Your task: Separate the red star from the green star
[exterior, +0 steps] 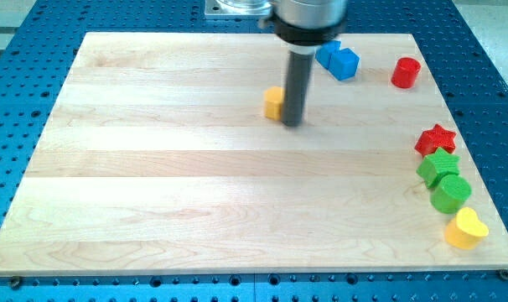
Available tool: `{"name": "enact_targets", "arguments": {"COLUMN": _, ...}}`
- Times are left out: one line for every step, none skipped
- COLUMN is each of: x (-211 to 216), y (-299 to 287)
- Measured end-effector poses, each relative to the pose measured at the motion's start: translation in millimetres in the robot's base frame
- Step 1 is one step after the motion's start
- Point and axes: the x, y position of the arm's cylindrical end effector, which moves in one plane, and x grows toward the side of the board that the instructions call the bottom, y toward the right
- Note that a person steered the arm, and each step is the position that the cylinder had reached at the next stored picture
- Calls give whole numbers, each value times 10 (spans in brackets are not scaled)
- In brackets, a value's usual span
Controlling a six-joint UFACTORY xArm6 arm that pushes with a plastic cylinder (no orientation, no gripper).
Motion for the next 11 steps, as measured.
{"name": "enact_targets", "arguments": {"x": -74, "y": 355}}
{"name": "enact_targets", "arguments": {"x": -73, "y": 1258}}
{"name": "enact_targets", "arguments": {"x": 96, "y": 2164}}
{"name": "enact_targets", "arguments": {"x": 438, "y": 2788}}
{"name": "enact_targets", "arguments": {"x": 1077, "y": 2809}}
{"name": "enact_targets", "arguments": {"x": 1062, "y": 2241}}
{"name": "enact_targets", "arguments": {"x": 901, "y": 2334}}
{"name": "enact_targets", "arguments": {"x": 781, "y": 2125}}
{"name": "enact_targets", "arguments": {"x": 710, "y": 1282}}
{"name": "enact_targets", "arguments": {"x": 633, "y": 1539}}
{"name": "enact_targets", "arguments": {"x": 576, "y": 1889}}
